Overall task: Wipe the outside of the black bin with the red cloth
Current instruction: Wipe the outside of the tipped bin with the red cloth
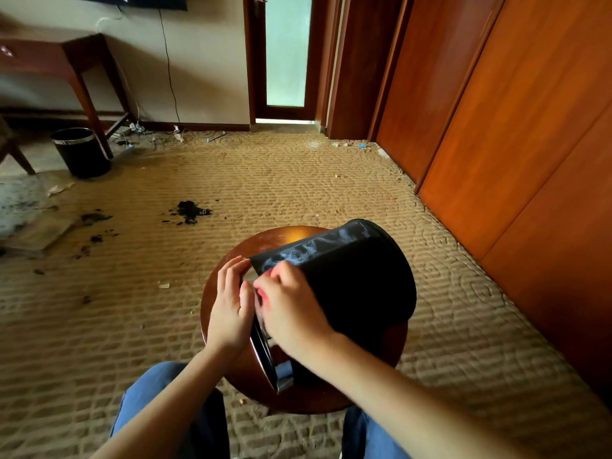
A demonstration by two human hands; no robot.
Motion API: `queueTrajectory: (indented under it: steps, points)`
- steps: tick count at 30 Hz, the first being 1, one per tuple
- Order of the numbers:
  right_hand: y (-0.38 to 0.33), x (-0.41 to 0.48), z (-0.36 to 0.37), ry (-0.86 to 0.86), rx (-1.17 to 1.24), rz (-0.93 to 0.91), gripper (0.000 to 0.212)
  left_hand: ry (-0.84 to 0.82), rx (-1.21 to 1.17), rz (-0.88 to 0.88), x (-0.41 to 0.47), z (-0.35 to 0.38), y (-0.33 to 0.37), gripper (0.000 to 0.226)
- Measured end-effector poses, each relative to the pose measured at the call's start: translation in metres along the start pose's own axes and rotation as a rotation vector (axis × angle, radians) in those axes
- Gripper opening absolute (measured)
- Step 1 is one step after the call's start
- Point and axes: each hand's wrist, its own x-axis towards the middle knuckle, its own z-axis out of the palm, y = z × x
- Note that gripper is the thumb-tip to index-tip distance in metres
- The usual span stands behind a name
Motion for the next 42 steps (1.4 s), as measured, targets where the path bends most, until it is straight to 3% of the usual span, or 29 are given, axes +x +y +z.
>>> queueTrajectory:
  steps: [4,9,18,26,30,35,42]
  points:
    - [-0.005,-0.006,-0.002,-0.003,0.072,-0.005,0.016,-0.013,0.001,-0.006,0.001,-0.002,-0.003,0.060]
    - [0.011,-0.036,-0.017,-0.070,-0.011,-0.073,0.020,0.031,-0.008,0.006,-0.004,0.003,0.000,0.059]
    - [-0.004,0.030,-0.003,-0.122,-0.049,0.039,0.012,0.036,-0.003,0.009,-0.006,0.002,0.002,0.060]
    - [0.009,-0.041,-0.016,-0.067,-0.017,-0.059,0.013,0.058,-0.065,-0.095,0.000,0.003,0.006,0.064]
    - [0.003,-0.003,-0.008,-0.058,-0.048,-0.016,0.009,0.040,-0.079,-0.100,-0.006,0.005,0.008,0.066]
    - [-0.010,0.049,-0.005,-0.197,-0.112,0.120,0.018,0.018,-0.041,-0.084,-0.008,0.002,0.010,0.065]
    - [0.002,-0.028,-0.024,-0.101,-0.128,-0.044,0.014,0.021,-0.089,-0.097,-0.006,0.003,0.011,0.066]
